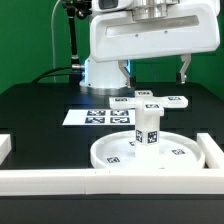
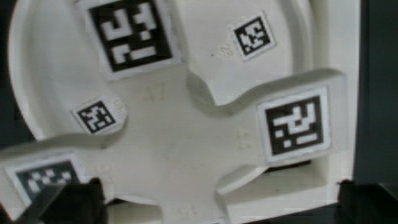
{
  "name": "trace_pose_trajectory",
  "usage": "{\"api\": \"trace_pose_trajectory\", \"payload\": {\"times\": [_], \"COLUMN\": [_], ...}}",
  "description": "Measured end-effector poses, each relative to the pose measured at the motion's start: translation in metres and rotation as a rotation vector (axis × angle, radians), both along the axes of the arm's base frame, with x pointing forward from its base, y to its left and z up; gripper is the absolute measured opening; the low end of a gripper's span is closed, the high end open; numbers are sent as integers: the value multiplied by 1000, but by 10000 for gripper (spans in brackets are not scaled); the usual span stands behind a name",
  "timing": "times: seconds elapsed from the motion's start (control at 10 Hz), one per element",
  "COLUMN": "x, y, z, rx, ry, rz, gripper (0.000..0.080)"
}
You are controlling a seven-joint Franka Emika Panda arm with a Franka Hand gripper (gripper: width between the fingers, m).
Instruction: Assemble round table
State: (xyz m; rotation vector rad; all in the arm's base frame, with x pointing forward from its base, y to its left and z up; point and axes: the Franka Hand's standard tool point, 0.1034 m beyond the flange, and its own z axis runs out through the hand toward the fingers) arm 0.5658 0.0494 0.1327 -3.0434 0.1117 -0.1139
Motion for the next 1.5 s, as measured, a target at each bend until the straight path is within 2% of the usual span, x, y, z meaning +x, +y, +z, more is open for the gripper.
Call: {"api": "trace_pose_trajectory", "payload": {"times": [0.5,0.8,1.1,1.5], "x": [0,-6,-7,2], "y": [-5,-7,-10,-14], "z": [-1,-8,-11,-15], "rx": [-34,-98,-145,-150], "ry": [-27,-41,-31,-23], "rz": [305,652,904,868], "gripper": [649,649,649,649]}}
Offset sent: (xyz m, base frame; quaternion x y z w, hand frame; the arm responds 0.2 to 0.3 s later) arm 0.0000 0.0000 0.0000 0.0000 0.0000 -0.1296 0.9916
